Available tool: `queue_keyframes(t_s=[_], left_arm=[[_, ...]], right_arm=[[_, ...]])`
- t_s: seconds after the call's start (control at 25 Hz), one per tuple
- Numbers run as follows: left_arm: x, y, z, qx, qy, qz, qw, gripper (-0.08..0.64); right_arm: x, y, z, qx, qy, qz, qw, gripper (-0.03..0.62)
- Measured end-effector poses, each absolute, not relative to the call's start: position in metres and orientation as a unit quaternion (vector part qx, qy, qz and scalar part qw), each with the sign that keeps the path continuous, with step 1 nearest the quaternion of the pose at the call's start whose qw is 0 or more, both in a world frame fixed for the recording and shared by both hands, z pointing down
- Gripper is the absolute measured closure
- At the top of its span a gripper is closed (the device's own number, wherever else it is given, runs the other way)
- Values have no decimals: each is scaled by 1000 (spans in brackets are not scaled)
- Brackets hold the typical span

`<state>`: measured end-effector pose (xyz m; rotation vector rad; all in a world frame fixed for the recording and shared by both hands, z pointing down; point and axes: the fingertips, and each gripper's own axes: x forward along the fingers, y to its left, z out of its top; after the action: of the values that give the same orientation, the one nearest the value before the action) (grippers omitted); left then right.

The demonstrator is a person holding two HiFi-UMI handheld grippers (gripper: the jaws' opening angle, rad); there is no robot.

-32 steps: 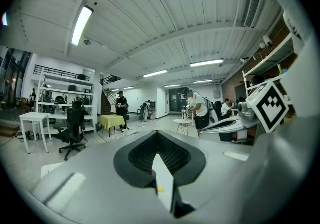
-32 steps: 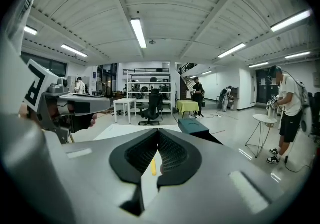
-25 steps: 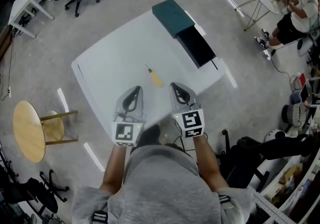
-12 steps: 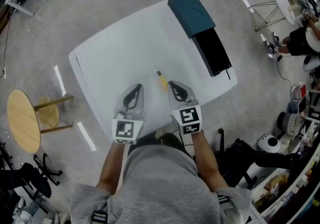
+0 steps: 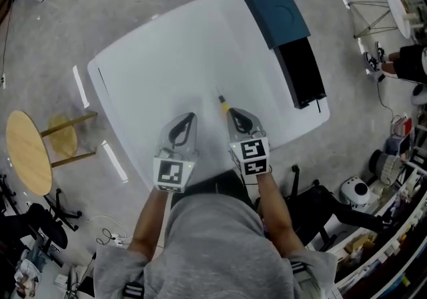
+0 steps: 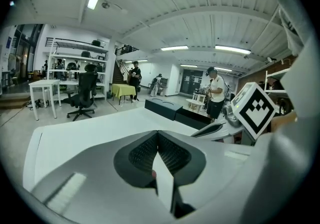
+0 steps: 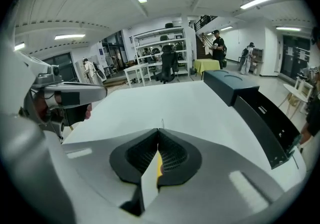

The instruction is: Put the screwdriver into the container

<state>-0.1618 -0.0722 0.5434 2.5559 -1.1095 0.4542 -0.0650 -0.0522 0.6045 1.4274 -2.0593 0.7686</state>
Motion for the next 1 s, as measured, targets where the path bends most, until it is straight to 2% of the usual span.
queue_keyframes(t_s=[0.08, 0.36, 0.48, 0.68, 0.92, 1.0], left_arm=[[-162, -74, 550, 893, -386, 164, 164, 548], [-164, -76, 562, 889, -384, 175, 177, 548], [-163, -76, 564, 888, -384, 175, 181, 548], [-161, -77, 565, 888, -385, 174, 183, 549], [-164, -79, 566, 886, -390, 174, 179, 548], [-166, -80, 566, 885, -392, 173, 181, 548]], right_arm=[[-66, -53, 616, 522, -754, 297, 267, 585], [-71, -57, 646, 502, -738, 336, 301, 441], [-71, -59, 657, 492, -737, 344, 312, 411], [-74, -58, 669, 479, -734, 355, 326, 412], [-76, -54, 677, 468, -725, 366, 348, 498], [-75, -54, 677, 469, -722, 366, 352, 506]])
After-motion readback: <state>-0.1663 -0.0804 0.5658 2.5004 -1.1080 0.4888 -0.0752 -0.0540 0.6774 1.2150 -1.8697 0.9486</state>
